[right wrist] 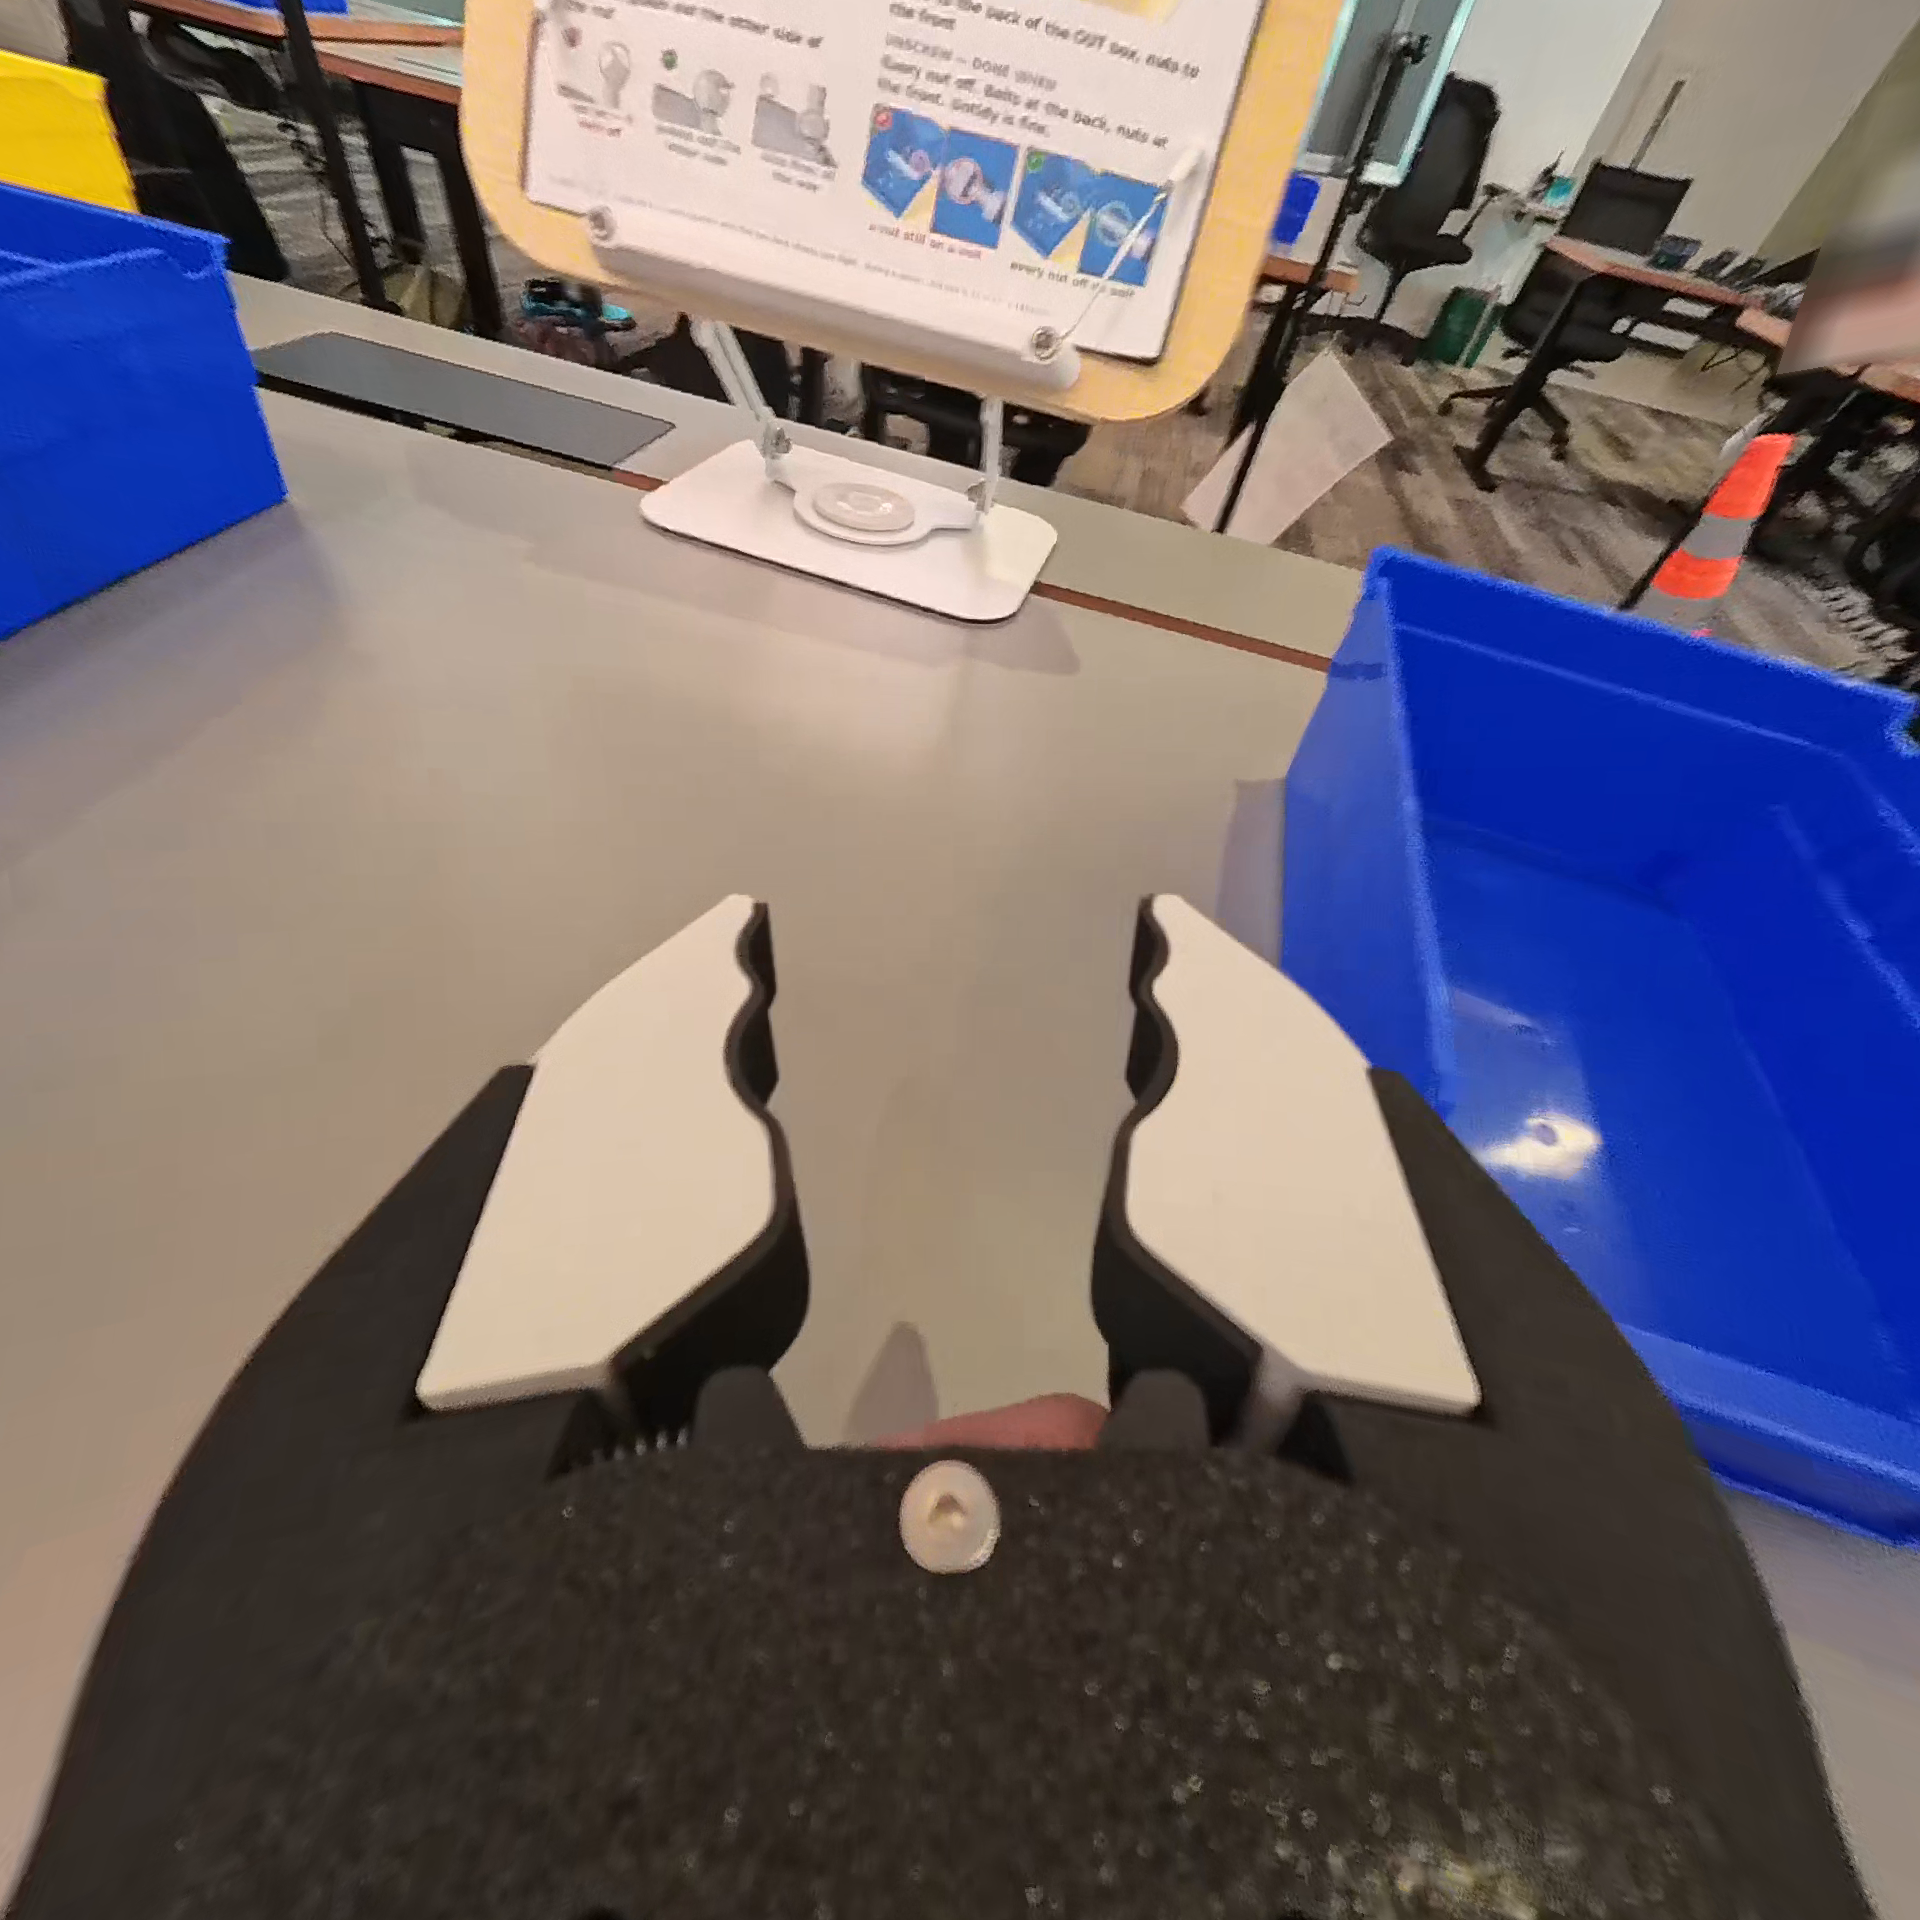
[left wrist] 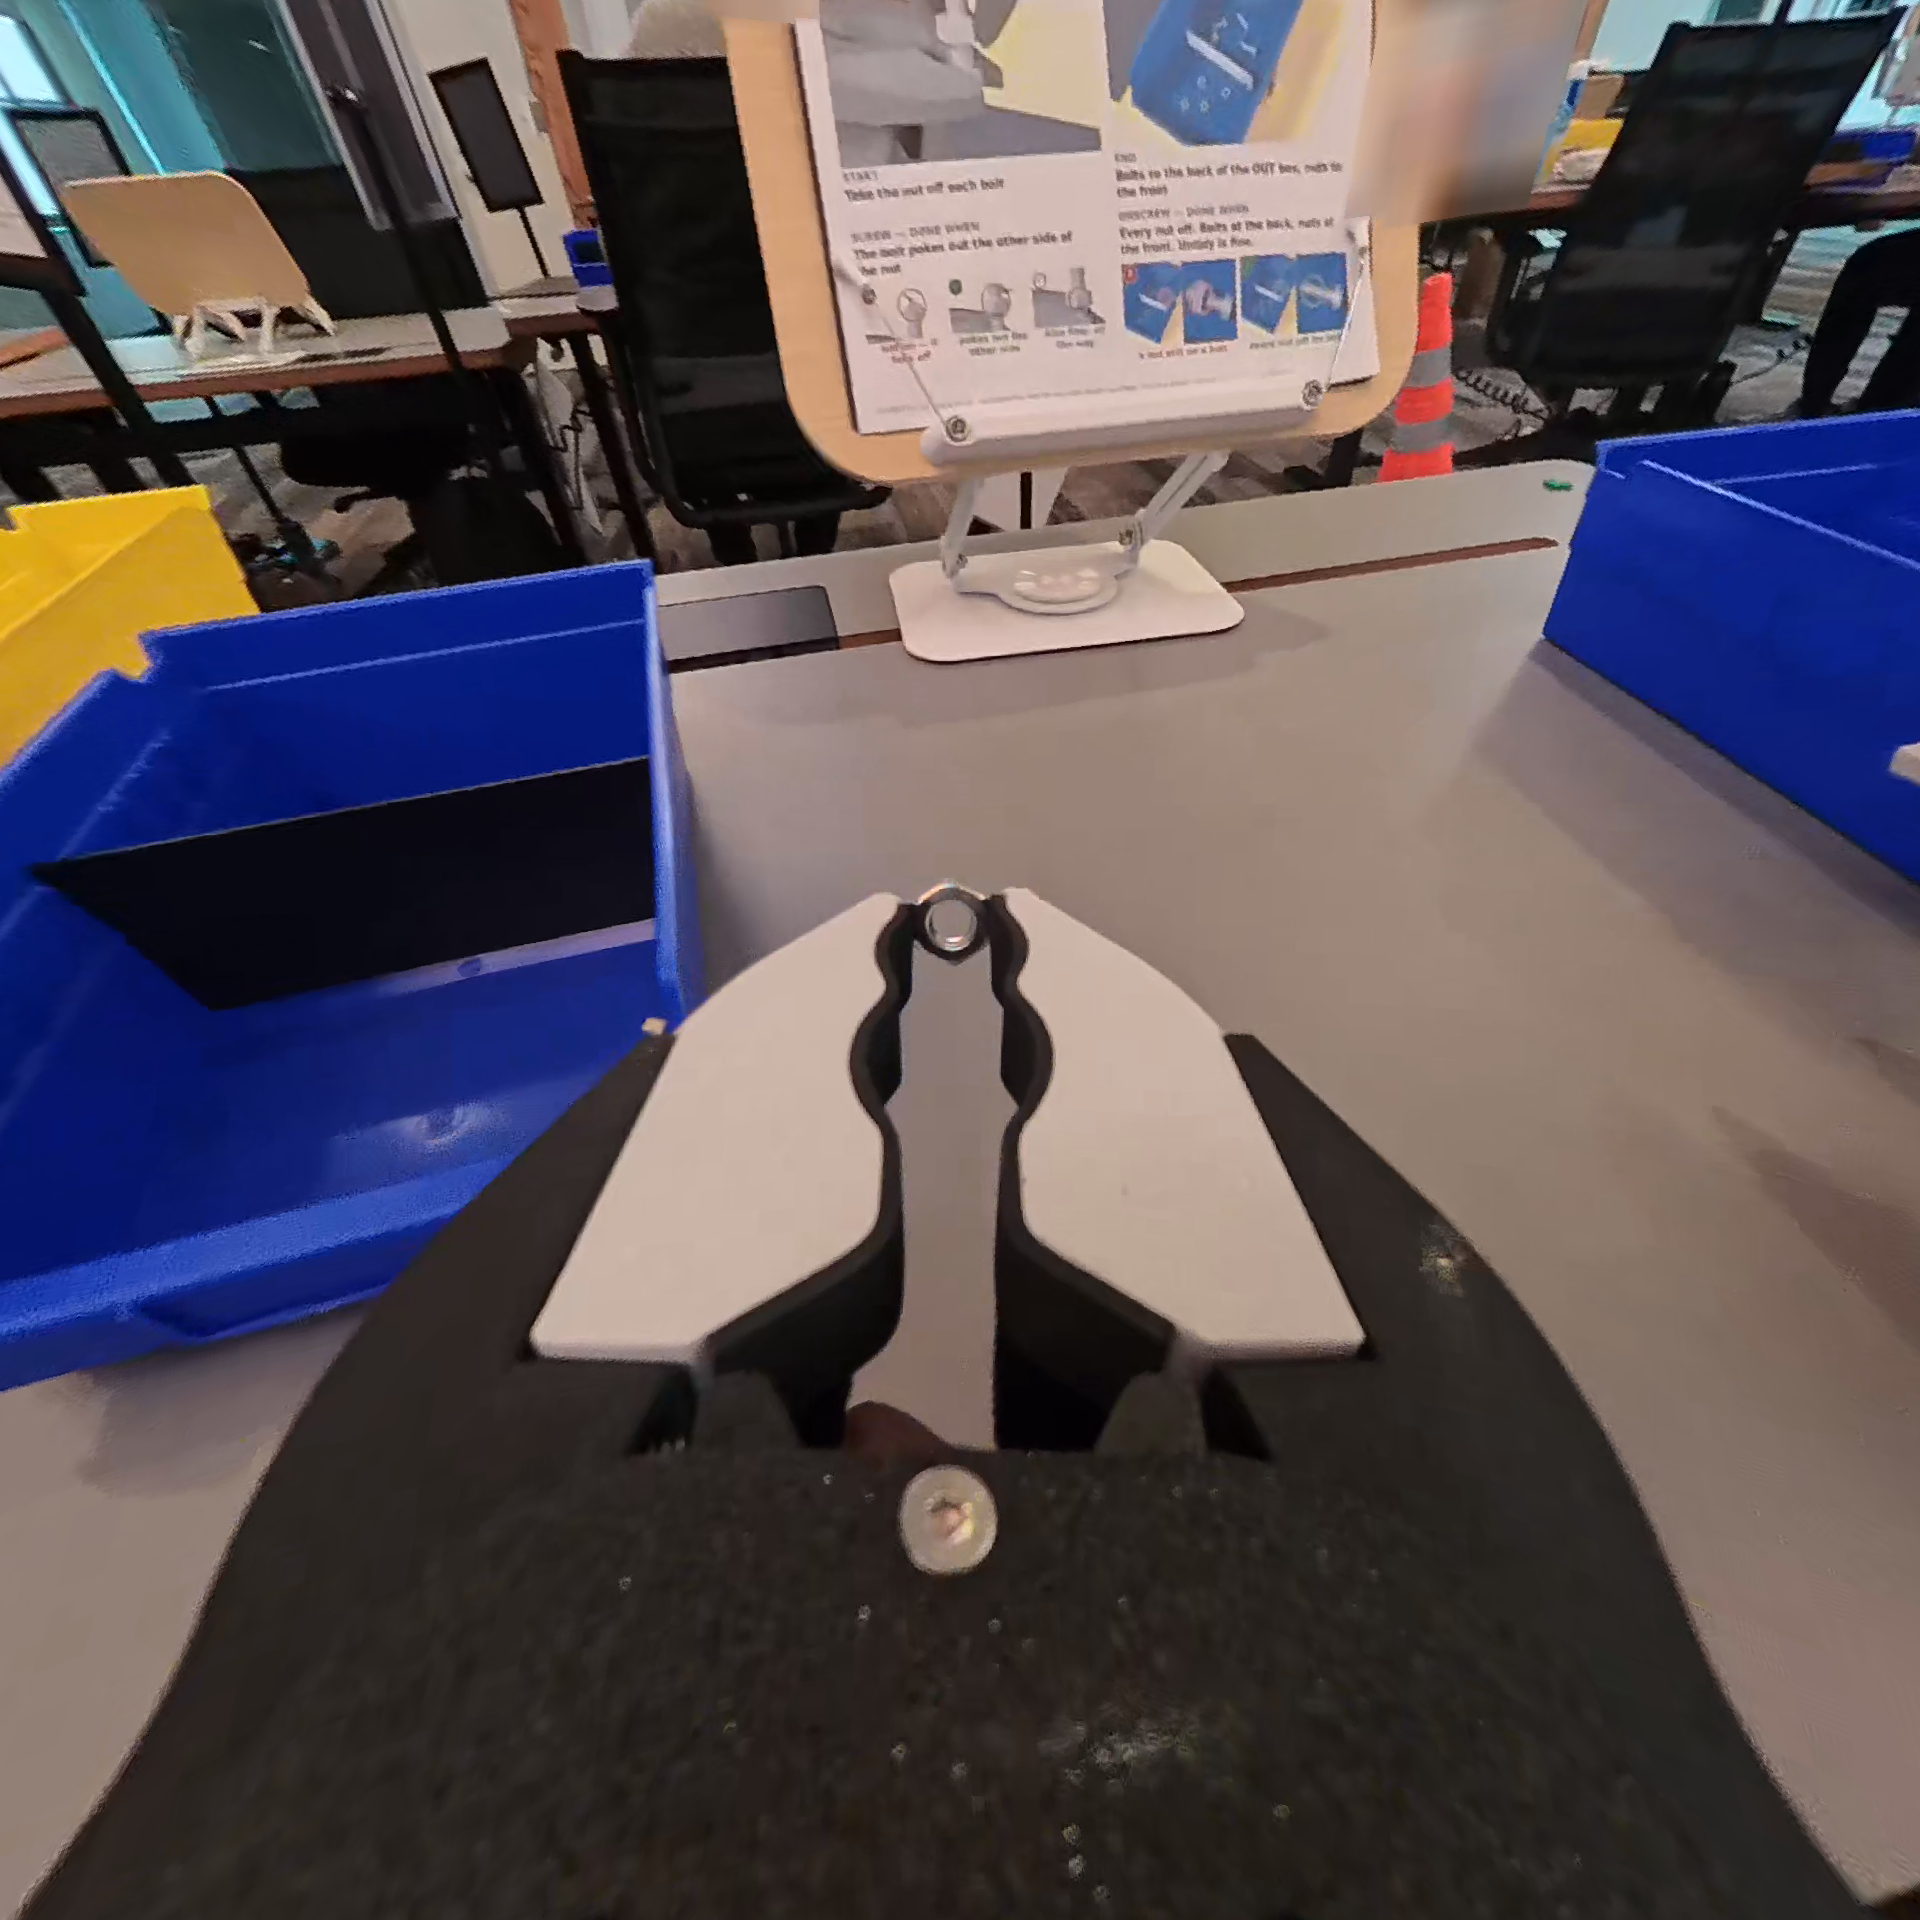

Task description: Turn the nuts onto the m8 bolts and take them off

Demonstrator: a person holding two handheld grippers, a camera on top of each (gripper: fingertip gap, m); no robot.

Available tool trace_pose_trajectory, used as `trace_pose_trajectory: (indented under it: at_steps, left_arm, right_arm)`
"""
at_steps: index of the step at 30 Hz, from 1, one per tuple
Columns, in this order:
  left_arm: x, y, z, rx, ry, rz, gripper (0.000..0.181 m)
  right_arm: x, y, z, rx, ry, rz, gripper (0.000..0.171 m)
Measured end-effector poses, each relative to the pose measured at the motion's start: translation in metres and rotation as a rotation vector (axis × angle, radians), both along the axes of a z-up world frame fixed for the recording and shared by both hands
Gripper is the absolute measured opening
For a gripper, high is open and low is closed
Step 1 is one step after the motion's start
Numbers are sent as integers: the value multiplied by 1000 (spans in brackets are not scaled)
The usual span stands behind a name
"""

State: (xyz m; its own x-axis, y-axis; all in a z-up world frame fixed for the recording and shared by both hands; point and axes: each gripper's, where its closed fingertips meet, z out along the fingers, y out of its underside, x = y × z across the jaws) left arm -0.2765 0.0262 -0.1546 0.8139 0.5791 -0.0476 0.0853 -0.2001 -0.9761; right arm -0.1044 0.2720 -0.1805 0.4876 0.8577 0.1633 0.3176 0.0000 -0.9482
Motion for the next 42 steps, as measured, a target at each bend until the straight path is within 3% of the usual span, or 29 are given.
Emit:
trace_pose_trajectory:
  at_steps: [3,7,12,20,30,34,39,42]
  left_arm:
    - [-1,24,-5,-66,-2,-51,14]
    - [13,78,-25,-223,-41,-232,14]
    - [29,137,-74,-612,-21,-538,14]
    - [50,193,-117,-885,7,-918,14]
    - [54,200,-141,-1033,74,-1032,14]
    - [53,203,-140,-1015,66,-1034,37]
    - [59,192,-125,-899,33,-1028,53]
    - [63,176,-96,-754,38,-979,52]
  right_arm:
    - [20,26,11,54,3,-90,65]
    - [36,46,7,-11,17,-117,65]
    - [34,36,13,9,28,-80,65]
    - [32,28,10,26,-8,-53,60]
    - [55,69,-30,-123,-82,-146,54]
    - [54,72,-40,-152,-113,-129,38]
    - [59,77,-45,-143,-139,-124,9]
    - [64,79,-45,-137,-147,-152,7]
